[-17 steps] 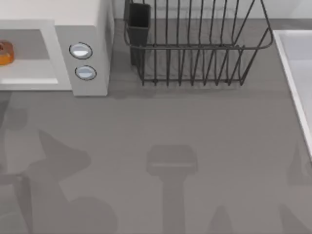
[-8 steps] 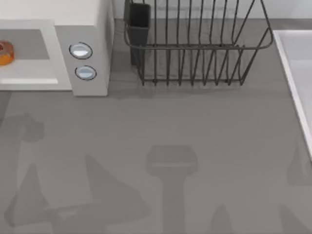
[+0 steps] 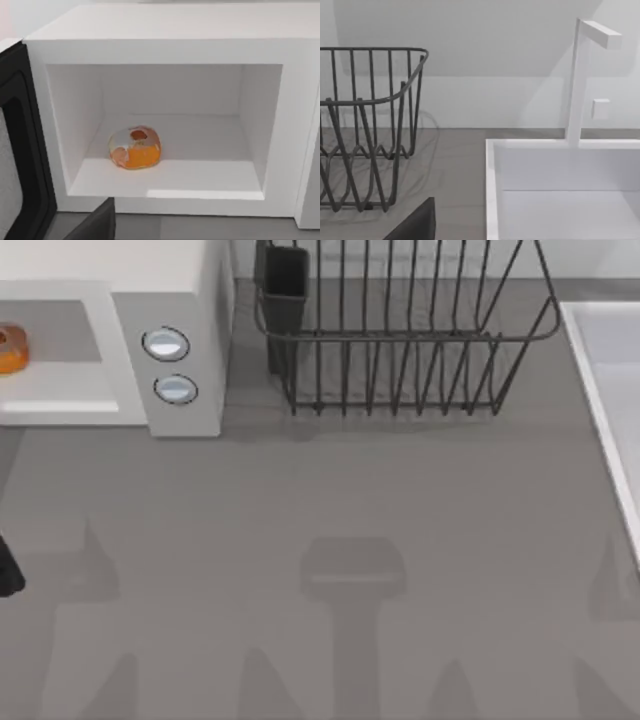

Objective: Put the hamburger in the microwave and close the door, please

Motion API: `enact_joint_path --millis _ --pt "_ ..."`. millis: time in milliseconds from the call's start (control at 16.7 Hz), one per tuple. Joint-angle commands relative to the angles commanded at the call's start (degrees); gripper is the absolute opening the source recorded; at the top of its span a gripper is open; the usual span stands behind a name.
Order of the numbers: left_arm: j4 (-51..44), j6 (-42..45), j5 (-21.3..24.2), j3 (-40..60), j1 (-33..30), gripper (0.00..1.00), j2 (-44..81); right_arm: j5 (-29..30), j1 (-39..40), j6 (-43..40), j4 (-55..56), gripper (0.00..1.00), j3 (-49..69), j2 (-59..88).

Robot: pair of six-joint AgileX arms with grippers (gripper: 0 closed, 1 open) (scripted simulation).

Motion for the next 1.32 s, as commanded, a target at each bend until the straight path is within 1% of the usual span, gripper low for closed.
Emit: enact_joint_path --millis 240,600,1320 --pt "-2.55 -1.1 -0.74 -3.79 -2.75 1.0 -9.86 0.0 0.0 0.0 0.0 1.0 0.0 0.0" --pt "-2.88 -1.33 -0.87 -4.32 -3.18 1.0 -11.13 0.0 0.0 0.0 0.0 1.0 0.0 0.0" --pt "-2.88 -1.33 -0.87 -4.32 -3.18 0.1 -11.13 0.0 0.0 0.0 0.0 1.0 0.0 0.0"
